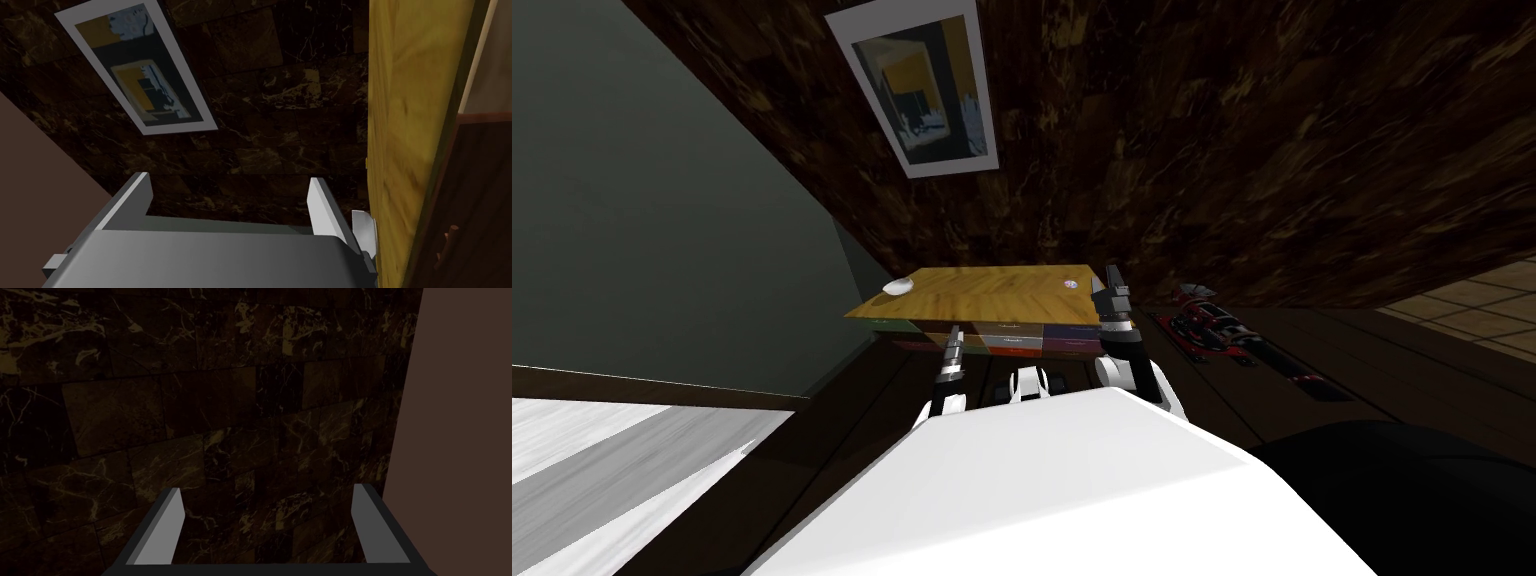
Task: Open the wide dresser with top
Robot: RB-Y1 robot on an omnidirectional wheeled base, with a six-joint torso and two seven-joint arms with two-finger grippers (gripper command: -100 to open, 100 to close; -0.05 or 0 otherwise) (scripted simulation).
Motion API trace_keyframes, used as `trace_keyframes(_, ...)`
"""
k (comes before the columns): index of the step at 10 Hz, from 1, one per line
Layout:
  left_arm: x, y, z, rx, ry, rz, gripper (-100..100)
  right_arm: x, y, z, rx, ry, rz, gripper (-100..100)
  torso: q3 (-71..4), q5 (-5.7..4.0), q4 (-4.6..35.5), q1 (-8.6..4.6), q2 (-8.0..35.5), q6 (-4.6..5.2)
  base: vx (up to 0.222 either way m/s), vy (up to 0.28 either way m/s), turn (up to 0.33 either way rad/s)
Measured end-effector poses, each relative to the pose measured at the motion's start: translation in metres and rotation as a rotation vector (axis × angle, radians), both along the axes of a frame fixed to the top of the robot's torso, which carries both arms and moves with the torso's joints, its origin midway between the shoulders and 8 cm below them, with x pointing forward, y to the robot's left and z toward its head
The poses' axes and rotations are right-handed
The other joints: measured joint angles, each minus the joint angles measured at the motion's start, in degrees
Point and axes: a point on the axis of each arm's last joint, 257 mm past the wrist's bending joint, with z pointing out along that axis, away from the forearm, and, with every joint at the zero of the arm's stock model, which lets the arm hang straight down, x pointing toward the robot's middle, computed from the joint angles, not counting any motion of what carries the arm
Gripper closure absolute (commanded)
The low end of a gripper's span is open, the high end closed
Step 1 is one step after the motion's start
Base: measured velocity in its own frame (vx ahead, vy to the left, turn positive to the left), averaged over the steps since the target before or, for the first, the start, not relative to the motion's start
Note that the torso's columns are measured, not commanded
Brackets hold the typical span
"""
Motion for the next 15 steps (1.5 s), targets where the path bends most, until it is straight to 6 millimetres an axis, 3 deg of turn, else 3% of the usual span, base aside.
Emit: trace_keyframes(15,-0.022,-0.029,-0.112,0.028,0.163,-0.051,-100,0.0,0.0,0.0,0.0,0.0,0.0,0,-0.01,0.0,-0.01,0.01,-0.02,0.0,0.055,-0.015,-0.023)
